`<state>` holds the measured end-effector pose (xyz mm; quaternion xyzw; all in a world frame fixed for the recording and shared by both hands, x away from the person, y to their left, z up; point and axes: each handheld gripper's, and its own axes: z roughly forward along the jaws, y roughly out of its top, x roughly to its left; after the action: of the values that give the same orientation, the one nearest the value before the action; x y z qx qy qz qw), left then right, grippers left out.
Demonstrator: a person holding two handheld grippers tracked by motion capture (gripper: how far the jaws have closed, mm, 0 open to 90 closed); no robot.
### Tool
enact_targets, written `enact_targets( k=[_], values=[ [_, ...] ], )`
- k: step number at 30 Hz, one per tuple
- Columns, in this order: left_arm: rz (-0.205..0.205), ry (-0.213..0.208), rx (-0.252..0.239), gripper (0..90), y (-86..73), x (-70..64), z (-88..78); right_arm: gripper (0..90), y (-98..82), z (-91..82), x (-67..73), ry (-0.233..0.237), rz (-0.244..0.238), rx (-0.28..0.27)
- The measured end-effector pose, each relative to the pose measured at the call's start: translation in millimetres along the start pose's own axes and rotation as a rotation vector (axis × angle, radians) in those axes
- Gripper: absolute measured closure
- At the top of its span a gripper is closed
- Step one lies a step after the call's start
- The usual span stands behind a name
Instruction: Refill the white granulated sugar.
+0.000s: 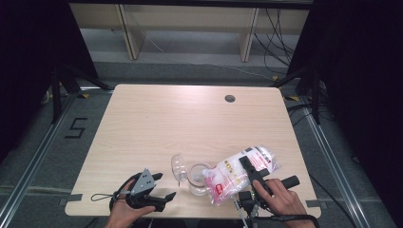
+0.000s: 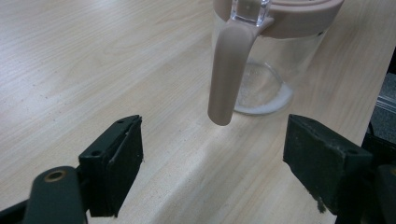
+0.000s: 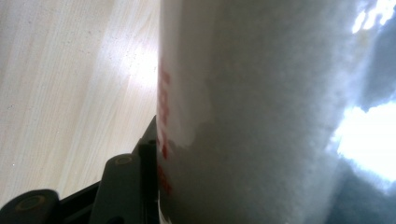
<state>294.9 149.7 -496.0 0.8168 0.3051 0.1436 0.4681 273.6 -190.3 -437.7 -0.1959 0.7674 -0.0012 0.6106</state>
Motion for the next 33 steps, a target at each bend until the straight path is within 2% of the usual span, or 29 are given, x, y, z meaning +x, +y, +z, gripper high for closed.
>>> enact_targets(
  k=[2,4,7,9,10,13,17,18,19,20,21,22,23,24,25,26,28,30,33],
  values=[
    [0.005,-0.001,-0.003,19.6,-0.1,0.3,0.4,49.2,0.1,0.8,1.7,0.010,0.009,0.004],
    [0.005,0.000,0.000,19.6,-0.1,0.4,0.4,49.2,0.5,1.0,0.6,0.005,-0.003,0.001],
    [0.006,0.000,0.011,19.5,0.5,1.0,-0.5,49.2,0.2,0.4,1.7,0.010,0.020,0.009],
    [0.002,0.001,0.009,19.6,0.4,1.1,-0.4,49.3,-0.4,1.0,0.3,0.006,0.004,0.000],
    [0.004,0.000,0.010,19.6,0.4,1.3,-0.3,49.3,-0.7,1.3,-2.1,-0.006,-0.023,-0.007],
    [0.005,-0.005,0.009,19.6,0.8,1.2,0.1,49.3,-1.8,0.2,-0.1,0.003,0.006,0.010],
    [0.009,0.002,0.014,19.6,0.6,0.4,-0.3,49.3,-1.6,-0.9,0.4,0.006,0.010,0.012],
    [0.012,0.001,0.014,19.6,0.6,0.3,-0.7,49.3,-1.5,-2.0,1.6,0.017,0.035,0.025],
    [0.008,0.010,0.011,19.6,0.7,-0.6,-1.2,49.4,-1.2,-0.4,-0.6,0.001,0.004,0.002],
    [0.039,0.019,0.030,19.6,1.3,1.3,-2.4,49.4,-0.5,0.1,-3.3,-0.007,-0.036,-0.006],
    [0.051,0.015,0.027,19.6,1.6,2.3,-2.5,49.4,-0.2,0.2,-4.4,-0.010,-0.049,-0.010],
    [0.041,0.014,0.015,19.6,1.6,1.6,-1.9,49.4,-0.4,-0.8,-2.1,-0.004,-0.014,0.004],
    [0.037,0.005,0.011,19.6,1.2,1.9,-1.2,49.4,-0.3,-0.5,-2.7,-0.004,-0.022,0.001],
    [0.006,0.003,0.013,19.6,0.5,0.4,-0.8,49.4,-0.3,-0.5,-3.3,-0.006,-0.029,-0.001],
    [0.008,0.003,0.012,19.6,0.5,0.4,-0.7,49.4,-0.2,-0.7,-3.2,-0.005,-0.027,0.003],
    [0.009,0.004,0.011,19.5,0.5,0.2,-0.7,49.4,-0.3,-1.6,-1.9,-0.007,-0.004,0.015],
    [0.013,0.007,0.008,19.6,0.8,0.1,-0.7,49.5,-0.2,-1.8,-3.1,-0.009,-0.008,0.015],
    [0.008,0.002,0.011,19.6,0.8,0.3,-0.5,49.5,-0.3,-2.1,-2.9,-0.004,0.008,0.017],
    [0.013,0.004,0.010,19.6,0.8,0.4,-0.8,49.5,-0.6,-2.5,-4.9,-0.011,-0.005,0.016]
  ],
)
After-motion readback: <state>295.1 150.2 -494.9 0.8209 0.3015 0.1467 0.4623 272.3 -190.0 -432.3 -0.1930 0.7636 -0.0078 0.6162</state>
